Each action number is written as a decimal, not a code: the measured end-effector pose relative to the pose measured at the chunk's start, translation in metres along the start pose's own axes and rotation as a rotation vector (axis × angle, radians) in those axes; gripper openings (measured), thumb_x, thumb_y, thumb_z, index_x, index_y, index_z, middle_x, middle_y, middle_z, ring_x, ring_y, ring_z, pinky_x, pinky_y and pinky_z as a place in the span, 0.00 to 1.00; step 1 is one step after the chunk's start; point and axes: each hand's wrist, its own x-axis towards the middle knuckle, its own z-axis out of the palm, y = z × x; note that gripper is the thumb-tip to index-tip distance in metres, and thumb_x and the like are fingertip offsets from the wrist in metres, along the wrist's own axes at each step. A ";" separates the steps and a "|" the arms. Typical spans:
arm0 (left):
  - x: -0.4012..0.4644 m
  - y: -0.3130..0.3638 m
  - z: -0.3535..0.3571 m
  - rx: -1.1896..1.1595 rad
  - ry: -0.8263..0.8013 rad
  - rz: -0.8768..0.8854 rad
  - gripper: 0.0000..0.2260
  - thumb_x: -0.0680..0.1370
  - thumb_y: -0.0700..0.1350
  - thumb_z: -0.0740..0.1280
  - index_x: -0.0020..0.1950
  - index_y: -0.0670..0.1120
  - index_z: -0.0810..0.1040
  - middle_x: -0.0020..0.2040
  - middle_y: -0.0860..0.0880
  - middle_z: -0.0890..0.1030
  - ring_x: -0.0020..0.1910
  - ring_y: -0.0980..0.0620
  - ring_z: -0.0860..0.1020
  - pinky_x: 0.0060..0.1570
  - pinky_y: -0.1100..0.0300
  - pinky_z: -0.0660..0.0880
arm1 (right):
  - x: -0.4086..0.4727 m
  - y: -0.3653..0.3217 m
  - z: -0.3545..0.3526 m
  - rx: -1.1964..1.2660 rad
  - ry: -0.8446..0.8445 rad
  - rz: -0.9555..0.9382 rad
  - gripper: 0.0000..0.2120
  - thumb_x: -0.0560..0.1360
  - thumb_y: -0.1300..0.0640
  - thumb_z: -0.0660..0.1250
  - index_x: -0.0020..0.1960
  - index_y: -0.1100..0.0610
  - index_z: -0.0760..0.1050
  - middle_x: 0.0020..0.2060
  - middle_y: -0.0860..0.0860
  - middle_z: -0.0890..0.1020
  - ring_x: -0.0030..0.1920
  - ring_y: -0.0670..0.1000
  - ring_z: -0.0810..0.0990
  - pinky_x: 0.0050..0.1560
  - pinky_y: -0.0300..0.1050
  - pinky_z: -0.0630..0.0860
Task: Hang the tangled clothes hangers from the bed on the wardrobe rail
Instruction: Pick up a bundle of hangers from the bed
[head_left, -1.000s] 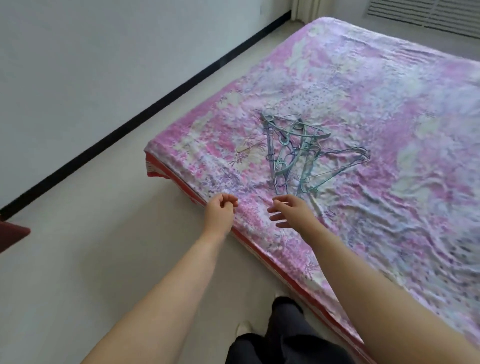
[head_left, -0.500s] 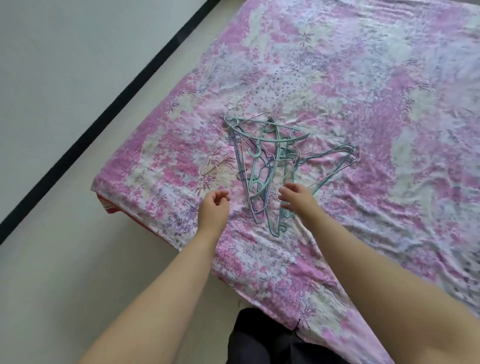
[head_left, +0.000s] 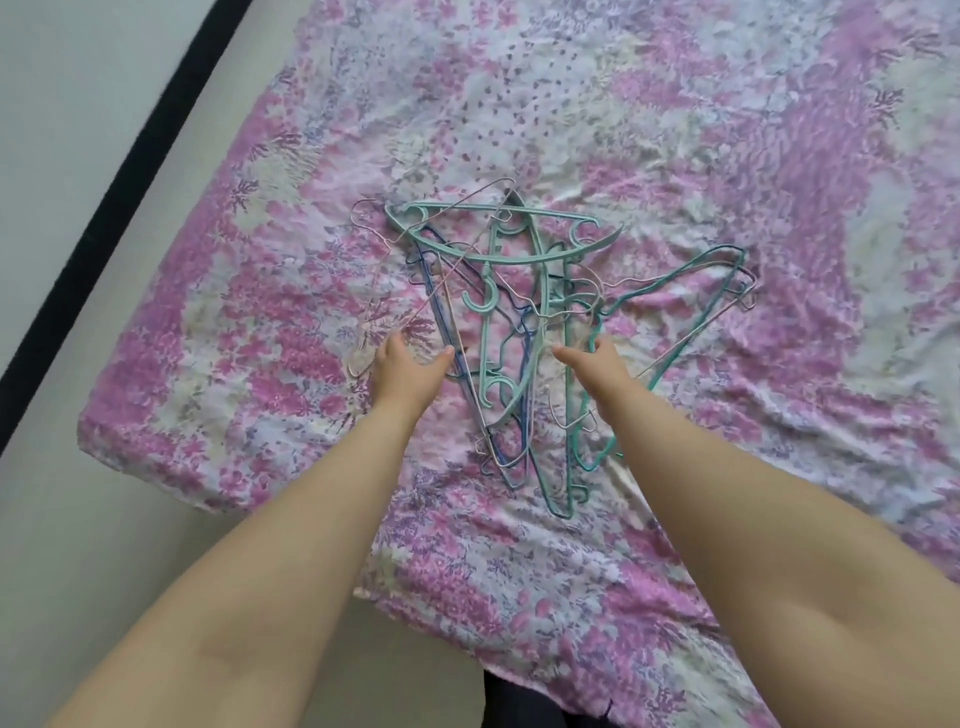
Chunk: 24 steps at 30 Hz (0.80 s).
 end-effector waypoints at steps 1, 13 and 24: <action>0.016 -0.003 0.006 0.063 -0.021 -0.015 0.41 0.75 0.63 0.65 0.78 0.45 0.51 0.79 0.46 0.51 0.77 0.44 0.52 0.73 0.43 0.56 | 0.009 0.005 0.002 -0.016 0.008 0.023 0.43 0.75 0.49 0.69 0.77 0.60 0.46 0.75 0.58 0.58 0.73 0.60 0.62 0.71 0.57 0.62; 0.129 -0.031 0.045 0.259 -0.244 -0.110 0.55 0.68 0.73 0.63 0.78 0.44 0.36 0.79 0.43 0.42 0.78 0.42 0.44 0.75 0.45 0.45 | 0.078 0.033 0.033 -0.319 0.124 0.154 0.54 0.71 0.39 0.70 0.77 0.58 0.35 0.77 0.57 0.42 0.76 0.61 0.51 0.72 0.60 0.56; 0.105 -0.047 0.110 -0.383 -0.298 -0.304 0.56 0.57 0.63 0.78 0.75 0.45 0.53 0.71 0.40 0.66 0.65 0.39 0.72 0.63 0.42 0.72 | 0.076 0.052 0.041 -0.204 0.028 0.108 0.52 0.70 0.41 0.72 0.78 0.51 0.39 0.76 0.57 0.56 0.71 0.62 0.65 0.68 0.59 0.66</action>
